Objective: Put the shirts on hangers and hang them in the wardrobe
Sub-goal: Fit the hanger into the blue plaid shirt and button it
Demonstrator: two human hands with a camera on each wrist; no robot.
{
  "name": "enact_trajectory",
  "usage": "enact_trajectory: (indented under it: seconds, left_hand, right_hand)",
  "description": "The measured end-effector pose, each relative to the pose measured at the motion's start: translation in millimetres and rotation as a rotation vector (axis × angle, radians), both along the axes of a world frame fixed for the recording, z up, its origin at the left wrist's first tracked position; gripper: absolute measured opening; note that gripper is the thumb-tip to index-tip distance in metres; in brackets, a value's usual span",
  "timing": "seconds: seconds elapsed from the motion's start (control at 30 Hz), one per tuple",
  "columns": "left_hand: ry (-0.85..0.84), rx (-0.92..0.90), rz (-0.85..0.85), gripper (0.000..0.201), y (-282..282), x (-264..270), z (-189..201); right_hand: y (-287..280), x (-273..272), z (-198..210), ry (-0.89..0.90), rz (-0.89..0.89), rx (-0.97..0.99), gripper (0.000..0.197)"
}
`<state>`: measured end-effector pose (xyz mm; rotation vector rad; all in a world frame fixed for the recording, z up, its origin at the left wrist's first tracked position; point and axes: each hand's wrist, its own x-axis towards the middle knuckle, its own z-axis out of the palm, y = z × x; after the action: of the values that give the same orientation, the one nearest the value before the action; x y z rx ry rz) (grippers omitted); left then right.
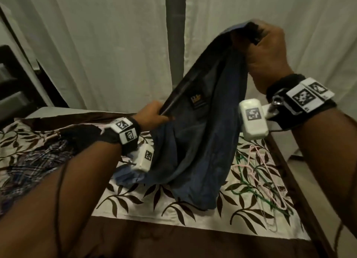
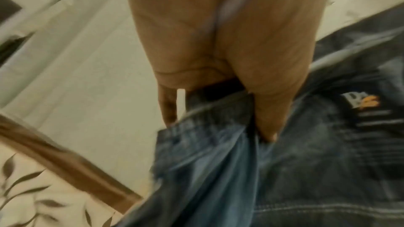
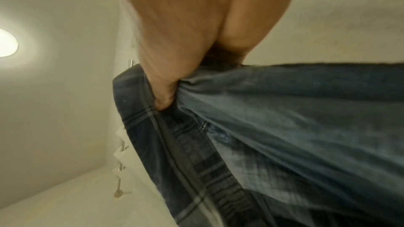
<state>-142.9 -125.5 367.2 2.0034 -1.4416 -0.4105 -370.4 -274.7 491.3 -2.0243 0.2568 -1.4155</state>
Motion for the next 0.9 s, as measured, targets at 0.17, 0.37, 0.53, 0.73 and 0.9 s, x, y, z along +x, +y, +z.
enact_trajectory:
  seconds: [0.17, 0.37, 0.53, 0.73, 0.9]
  left_hand:
    - [-0.046, -0.176, 0.224, 0.025, 9.6, 15.6, 7.8]
    - [-0.129, -0.714, 0.101, 0.016, 10.9, 7.7, 120.8]
    - [-0.498, -0.544, 0.431, 0.032, 17.4, 24.8, 137.9]
    - [-0.149, -0.479, 0.226, 0.043, 31.0, 17.7, 139.3]
    - [0.397, -0.419, 0.033, 0.011, 53.7, 4.0, 139.5]
  right_hand:
    - [-27.5, -44.4, -28.5, 0.244, -0.282, 0.062, 0.023]
    - [-38.3, -62.5, -4.3, -0.133, -0.295, 0.188, 0.02]
    - [-31.7, -65.5, 7.1, 0.258, -0.46, 0.347, 0.022]
    - [-9.4, -65.1, 23.5, -0.087, 0.091, 0.793, 0.033]
    - [-4.9, -77.9, 13.1, 0.052, 0.036, 0.635, 0.014]
